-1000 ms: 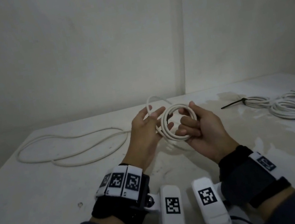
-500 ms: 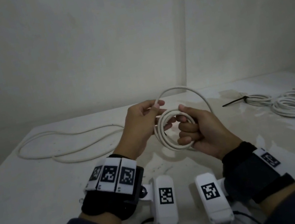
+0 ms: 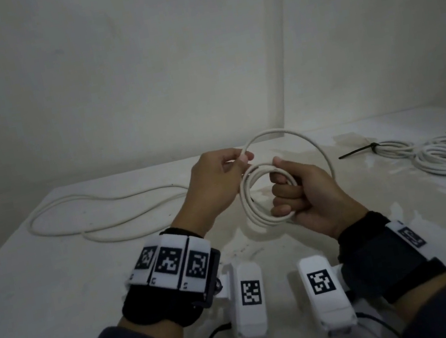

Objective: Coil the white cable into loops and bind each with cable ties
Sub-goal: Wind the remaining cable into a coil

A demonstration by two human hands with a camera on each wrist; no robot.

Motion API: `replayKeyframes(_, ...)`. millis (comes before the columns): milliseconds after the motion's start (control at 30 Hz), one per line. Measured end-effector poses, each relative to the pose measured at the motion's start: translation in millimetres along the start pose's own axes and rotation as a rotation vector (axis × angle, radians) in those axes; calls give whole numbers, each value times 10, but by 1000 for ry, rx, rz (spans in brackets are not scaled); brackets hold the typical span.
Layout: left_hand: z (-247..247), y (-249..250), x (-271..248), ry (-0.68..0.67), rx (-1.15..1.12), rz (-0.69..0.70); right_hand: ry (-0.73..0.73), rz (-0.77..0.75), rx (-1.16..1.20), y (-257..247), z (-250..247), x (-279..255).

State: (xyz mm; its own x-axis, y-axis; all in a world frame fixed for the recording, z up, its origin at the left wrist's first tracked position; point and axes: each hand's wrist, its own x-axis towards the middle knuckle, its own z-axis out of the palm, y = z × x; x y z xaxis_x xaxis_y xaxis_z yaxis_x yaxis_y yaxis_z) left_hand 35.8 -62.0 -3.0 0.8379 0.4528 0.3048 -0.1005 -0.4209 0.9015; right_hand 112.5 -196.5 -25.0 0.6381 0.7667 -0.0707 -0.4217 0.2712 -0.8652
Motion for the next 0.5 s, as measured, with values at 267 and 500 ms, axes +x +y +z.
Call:
replayKeyframes(267,69,38,-73,-230,-196,-153,-18,14,-133,-22,-5,-28)
replayKeyframes(500,129,59,-77,-319,-321,-194,50,-2,-88,-14,33,-21)
